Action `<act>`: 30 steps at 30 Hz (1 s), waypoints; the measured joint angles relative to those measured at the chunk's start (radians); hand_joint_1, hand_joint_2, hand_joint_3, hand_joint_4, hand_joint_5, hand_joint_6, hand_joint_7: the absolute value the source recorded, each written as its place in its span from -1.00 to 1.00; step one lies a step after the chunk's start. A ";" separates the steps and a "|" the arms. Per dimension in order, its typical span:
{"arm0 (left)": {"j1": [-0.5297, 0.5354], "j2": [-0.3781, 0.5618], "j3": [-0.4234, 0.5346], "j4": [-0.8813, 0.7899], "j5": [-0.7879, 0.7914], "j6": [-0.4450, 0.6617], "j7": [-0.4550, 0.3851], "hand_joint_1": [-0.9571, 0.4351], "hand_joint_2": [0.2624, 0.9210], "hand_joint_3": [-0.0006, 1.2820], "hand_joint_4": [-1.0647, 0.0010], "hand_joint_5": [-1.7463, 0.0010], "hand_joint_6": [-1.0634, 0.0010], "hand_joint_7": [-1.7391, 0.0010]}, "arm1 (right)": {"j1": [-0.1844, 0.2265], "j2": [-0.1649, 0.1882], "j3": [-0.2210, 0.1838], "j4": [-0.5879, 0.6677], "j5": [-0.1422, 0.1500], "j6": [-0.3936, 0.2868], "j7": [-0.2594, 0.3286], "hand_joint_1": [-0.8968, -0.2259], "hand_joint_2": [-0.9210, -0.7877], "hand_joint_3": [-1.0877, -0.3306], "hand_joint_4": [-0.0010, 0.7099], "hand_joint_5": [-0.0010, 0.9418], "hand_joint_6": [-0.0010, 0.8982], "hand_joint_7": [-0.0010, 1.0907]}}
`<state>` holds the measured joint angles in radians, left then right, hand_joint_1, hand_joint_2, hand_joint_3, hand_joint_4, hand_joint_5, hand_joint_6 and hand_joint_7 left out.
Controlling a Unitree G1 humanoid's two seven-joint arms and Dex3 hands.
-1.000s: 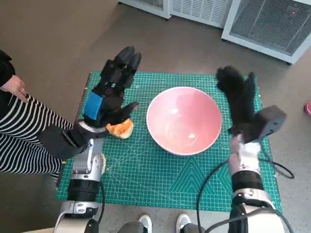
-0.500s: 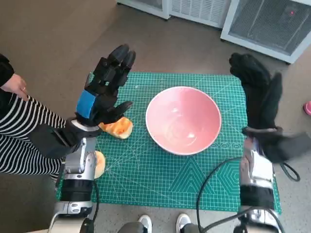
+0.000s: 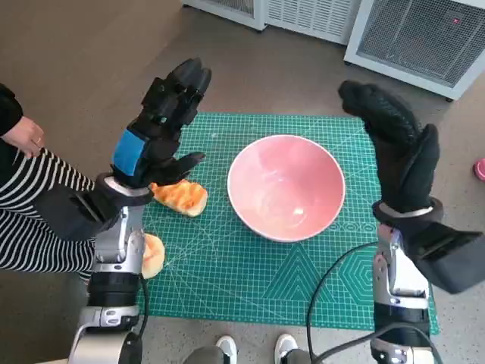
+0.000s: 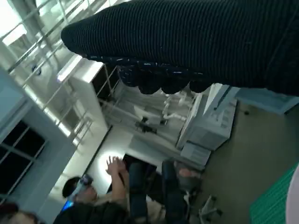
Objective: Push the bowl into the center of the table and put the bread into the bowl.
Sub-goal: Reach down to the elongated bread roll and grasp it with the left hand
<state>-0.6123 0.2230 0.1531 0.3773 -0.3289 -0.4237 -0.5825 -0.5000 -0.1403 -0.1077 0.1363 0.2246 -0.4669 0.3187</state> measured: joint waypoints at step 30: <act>-0.161 0.557 -0.192 0.001 0.416 0.176 -0.283 0.28 0.42 -0.99 0.95 1.00 0.64 0.90 | 0.038 -0.032 0.005 -0.042 0.004 0.016 0.001 -0.45 -1.00 0.12 -0.56 -0.99 -0.92 -0.03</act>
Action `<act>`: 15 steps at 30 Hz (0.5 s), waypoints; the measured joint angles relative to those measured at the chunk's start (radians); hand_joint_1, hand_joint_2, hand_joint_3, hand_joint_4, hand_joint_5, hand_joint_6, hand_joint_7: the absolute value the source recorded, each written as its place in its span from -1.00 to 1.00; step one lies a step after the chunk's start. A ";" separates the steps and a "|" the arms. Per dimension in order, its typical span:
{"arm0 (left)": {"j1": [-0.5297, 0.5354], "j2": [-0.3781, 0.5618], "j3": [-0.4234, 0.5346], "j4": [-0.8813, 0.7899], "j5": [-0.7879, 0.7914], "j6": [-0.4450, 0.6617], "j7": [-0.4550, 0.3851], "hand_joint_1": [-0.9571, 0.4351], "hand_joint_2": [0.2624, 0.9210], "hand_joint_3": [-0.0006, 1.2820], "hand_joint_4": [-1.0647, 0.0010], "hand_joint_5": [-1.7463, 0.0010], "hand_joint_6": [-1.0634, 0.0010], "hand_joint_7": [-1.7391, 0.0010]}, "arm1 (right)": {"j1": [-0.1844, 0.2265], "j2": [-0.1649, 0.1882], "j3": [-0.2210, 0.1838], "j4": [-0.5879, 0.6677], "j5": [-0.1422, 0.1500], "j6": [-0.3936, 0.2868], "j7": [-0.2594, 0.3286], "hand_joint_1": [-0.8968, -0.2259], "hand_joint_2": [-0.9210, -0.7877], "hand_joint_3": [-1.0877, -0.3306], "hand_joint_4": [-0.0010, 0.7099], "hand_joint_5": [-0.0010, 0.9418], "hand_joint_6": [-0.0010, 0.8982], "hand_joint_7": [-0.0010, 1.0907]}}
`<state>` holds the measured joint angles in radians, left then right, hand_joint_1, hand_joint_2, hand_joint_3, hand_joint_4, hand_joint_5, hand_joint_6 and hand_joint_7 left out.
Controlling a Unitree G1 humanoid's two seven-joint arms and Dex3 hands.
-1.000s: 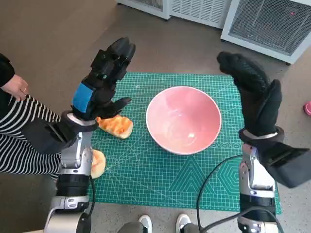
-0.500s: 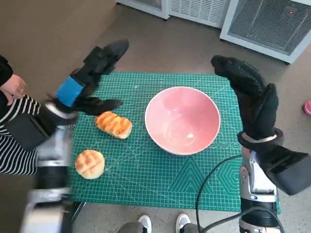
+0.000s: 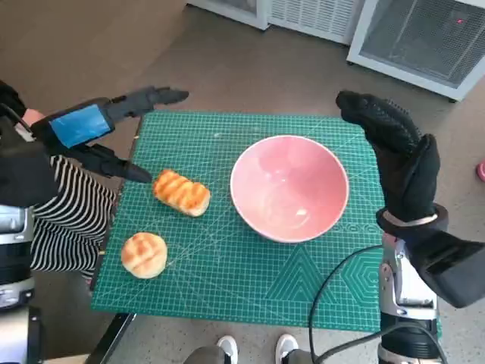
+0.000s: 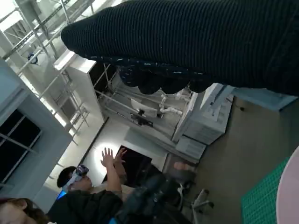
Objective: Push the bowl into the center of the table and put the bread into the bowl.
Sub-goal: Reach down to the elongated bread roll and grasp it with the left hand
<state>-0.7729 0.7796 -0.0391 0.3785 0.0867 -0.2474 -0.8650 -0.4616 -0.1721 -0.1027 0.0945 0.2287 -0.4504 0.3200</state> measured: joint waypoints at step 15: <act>-0.015 -0.014 -0.147 0.050 0.193 0.021 0.029 0.49 0.44 -0.99 0.90 0.99 0.58 0.96 | 0.007 0.016 0.002 0.000 -0.001 0.000 -0.012 -0.41 -1.00 0.10 -0.57 -1.00 -0.94 -0.04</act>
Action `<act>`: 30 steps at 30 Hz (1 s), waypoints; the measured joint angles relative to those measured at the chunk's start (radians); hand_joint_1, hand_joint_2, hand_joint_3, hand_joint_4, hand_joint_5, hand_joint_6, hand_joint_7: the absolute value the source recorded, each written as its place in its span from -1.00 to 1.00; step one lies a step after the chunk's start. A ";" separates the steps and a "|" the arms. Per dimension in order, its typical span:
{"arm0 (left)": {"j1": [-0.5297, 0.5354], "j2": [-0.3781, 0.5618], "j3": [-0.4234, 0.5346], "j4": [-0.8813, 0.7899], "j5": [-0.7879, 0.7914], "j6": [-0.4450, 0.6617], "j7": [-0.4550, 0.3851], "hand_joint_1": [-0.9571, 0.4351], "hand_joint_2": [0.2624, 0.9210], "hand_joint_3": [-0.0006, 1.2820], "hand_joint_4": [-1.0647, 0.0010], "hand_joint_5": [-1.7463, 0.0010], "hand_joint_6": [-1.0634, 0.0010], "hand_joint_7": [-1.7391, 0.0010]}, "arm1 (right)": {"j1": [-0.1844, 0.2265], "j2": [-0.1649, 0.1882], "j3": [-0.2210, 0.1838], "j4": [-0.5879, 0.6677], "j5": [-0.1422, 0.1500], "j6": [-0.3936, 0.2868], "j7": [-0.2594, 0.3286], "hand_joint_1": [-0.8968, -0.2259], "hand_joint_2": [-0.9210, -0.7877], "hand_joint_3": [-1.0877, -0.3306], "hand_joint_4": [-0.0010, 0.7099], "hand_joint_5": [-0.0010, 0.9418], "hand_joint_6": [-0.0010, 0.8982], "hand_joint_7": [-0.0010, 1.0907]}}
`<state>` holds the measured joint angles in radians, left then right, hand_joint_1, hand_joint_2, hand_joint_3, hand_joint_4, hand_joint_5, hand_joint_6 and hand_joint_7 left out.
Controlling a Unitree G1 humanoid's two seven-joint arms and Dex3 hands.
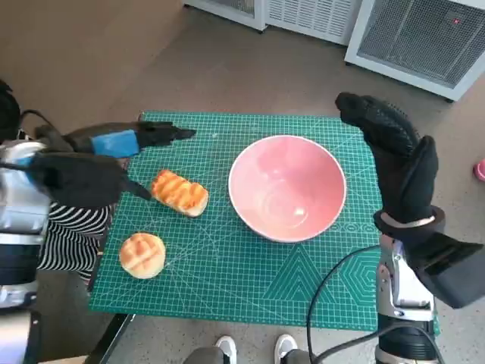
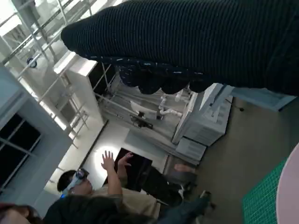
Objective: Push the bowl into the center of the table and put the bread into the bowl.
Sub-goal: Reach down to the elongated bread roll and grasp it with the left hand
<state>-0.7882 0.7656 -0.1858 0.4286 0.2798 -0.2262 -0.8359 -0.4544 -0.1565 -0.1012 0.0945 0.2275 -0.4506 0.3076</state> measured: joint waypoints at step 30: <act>-0.151 -0.195 -0.233 0.476 0.277 -0.014 0.217 0.48 0.53 -0.97 0.54 0.97 0.34 0.97 | 0.019 0.001 -0.004 -0.007 0.003 0.004 0.000 -0.36 -1.00 0.10 -0.56 -0.99 -0.92 -0.05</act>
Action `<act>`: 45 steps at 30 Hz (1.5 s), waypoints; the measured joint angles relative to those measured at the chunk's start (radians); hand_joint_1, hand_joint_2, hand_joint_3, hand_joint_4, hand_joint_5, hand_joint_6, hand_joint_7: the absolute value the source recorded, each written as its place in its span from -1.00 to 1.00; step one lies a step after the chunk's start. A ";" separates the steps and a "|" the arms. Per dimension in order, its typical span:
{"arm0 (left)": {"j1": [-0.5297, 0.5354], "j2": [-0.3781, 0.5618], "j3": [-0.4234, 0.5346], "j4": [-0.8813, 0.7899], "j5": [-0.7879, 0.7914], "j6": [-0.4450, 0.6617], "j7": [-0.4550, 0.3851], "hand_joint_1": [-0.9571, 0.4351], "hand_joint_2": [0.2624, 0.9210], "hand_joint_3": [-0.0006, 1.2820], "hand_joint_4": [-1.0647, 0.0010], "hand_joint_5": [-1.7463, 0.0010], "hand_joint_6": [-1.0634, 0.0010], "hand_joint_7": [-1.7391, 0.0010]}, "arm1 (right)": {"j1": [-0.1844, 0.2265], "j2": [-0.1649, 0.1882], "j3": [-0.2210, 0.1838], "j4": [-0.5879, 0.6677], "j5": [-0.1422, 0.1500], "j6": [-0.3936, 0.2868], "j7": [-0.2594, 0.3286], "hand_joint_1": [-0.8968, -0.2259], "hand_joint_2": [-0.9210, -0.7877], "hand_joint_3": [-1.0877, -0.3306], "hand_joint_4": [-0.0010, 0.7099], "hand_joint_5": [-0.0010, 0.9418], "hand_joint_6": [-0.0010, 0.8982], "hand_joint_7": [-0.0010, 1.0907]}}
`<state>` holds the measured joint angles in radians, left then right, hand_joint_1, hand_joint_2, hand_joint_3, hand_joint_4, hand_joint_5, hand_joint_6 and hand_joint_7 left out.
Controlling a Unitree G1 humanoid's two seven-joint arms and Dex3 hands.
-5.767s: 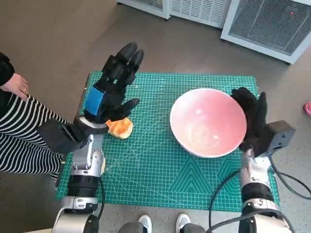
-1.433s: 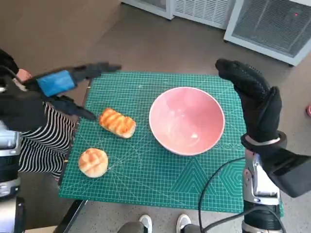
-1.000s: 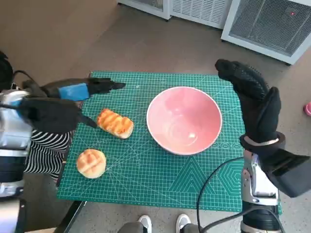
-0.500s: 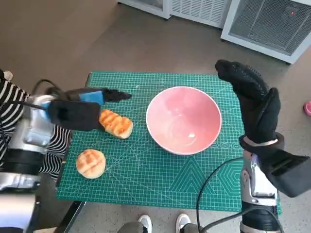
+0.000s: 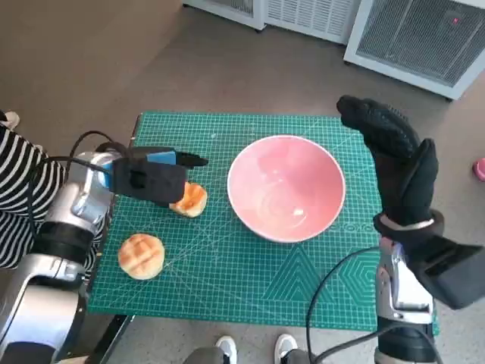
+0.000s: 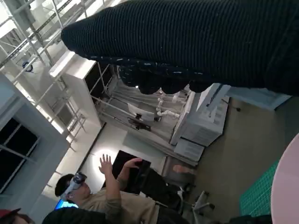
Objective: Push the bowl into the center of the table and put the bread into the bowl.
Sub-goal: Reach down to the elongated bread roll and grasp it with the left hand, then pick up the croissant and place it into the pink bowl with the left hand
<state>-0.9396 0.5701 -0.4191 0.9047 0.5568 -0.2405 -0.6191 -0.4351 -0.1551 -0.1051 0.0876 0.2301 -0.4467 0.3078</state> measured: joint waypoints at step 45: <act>-0.062 0.076 0.202 -0.279 -0.220 -0.111 -0.014 0.38 0.95 -0.96 -0.48 -0.18 -0.30 -0.30 | 0.022 0.000 0.000 -0.010 -0.001 0.000 -0.003 -0.35 -1.00 0.09 -0.56 -1.00 -0.93 -0.07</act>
<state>-1.0016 0.6460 -0.2170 0.6254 0.3365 -0.3516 -0.6335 -0.4126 -0.1549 -0.1054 0.0779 0.2289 -0.4471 0.3052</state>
